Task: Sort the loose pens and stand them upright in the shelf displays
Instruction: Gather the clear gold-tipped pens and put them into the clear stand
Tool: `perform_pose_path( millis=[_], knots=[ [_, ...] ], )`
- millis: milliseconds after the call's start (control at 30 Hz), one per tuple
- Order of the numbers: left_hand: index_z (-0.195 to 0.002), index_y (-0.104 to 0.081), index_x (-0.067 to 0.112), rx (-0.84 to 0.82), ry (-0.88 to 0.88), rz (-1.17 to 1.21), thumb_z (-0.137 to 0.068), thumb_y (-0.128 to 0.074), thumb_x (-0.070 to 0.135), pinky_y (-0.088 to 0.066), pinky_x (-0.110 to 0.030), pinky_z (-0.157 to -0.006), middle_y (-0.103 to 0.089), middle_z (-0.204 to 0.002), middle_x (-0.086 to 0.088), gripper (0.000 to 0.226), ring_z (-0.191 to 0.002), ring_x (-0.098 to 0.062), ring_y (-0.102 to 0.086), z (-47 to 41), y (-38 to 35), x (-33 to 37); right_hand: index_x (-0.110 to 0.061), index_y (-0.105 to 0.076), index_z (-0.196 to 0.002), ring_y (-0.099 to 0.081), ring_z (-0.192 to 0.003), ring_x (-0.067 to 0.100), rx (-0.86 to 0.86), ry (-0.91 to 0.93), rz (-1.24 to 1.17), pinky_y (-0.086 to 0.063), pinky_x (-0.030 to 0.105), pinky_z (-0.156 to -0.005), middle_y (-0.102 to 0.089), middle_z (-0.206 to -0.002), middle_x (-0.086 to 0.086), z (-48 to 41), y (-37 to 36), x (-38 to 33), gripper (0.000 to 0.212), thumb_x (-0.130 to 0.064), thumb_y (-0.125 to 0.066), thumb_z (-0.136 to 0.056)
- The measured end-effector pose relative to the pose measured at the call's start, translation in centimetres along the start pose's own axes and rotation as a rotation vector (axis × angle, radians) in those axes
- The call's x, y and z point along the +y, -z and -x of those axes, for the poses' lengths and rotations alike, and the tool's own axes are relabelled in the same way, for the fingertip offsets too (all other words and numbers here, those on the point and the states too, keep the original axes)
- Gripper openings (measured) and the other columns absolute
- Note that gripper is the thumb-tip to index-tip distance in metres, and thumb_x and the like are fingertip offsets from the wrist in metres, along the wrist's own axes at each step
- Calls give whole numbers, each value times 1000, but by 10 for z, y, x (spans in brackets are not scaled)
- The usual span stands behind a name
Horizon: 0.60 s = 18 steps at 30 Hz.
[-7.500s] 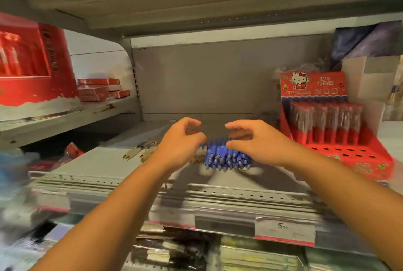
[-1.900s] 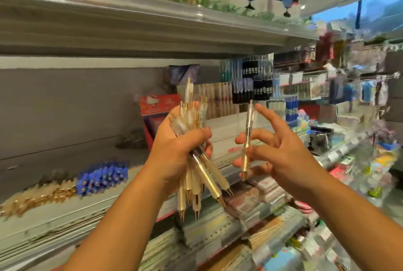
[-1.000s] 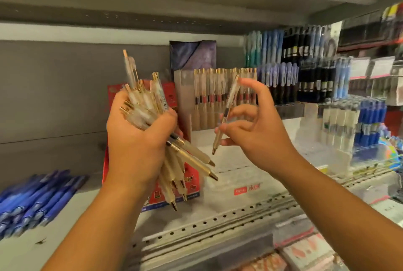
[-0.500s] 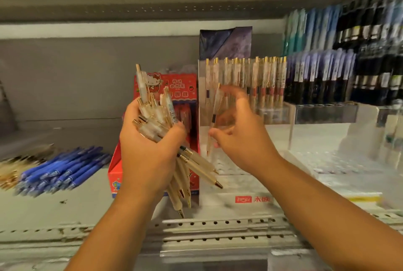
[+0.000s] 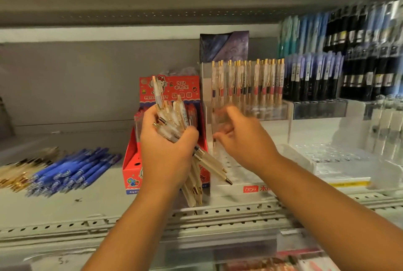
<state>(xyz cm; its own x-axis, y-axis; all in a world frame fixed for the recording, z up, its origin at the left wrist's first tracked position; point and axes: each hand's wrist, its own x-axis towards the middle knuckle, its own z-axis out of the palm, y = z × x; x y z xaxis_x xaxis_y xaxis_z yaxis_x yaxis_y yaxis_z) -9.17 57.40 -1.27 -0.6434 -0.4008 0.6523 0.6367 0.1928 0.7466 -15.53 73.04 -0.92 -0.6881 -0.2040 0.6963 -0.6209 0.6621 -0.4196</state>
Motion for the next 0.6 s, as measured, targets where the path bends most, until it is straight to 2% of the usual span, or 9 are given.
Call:
perform_pose_path(
  millis=[133,267,367,433,500,600],
  knots=[
    [-116,-57,24,3,15,33,-77,-70,6,-51,-14,-58,-70,-87,7,45,-69,-3,-67,0,1,0,-33,-51,-113,-64,-72,9,-18,-7,-55,-58,44,-69,-65,-77,-9,3,1,3,33,-17,-67,-90],
    [-118,-56,25,7,35,53,-78,-71,6,-51,-13,-59,-70,-93,6,47,-75,-3,-68,-1,-2,0,-29,-58,-114,-63,-74,15,21,8,-71,-56,46,-72,-65,-82,-4,3,2,4,27,-14,-59,-93],
    [-118,-54,26,22,40,64,-79,-74,9,-50,-11,-59,-70,-97,6,46,-78,-1,-68,-1,-2,0,-28,-62,-117,-60,-83,9,35,4,-44,-55,36,-77,-64,-92,-7,4,6,-1,26,-18,-60,-92],
    [-117,-55,27,28,48,68,-79,-75,13,-51,-12,-60,-70,-97,6,46,-79,-2,-69,-1,-2,-1,-26,-61,-117,-57,-86,6,117,36,-71,-52,27,-78,-62,-96,-9,5,12,-9,27,-19,-63,-91],
    [-117,-55,27,30,57,74,-80,-77,15,-53,-13,-61,-71,-96,8,45,-80,-4,-70,-1,-2,-2,-25,-60,-109,-60,-83,6,144,69,-299,-51,21,-73,-63,-91,-11,10,18,-21,23,-18,-66,-89],
    [-114,-56,28,34,63,76,-79,-77,14,-53,-15,-60,-72,-91,9,44,-77,-4,-70,-3,-3,-2,-17,-63,-101,-69,-80,17,-149,27,-665,-57,25,-68,-69,-88,0,15,23,-38,17,-14,-71,-86]
  ],
)
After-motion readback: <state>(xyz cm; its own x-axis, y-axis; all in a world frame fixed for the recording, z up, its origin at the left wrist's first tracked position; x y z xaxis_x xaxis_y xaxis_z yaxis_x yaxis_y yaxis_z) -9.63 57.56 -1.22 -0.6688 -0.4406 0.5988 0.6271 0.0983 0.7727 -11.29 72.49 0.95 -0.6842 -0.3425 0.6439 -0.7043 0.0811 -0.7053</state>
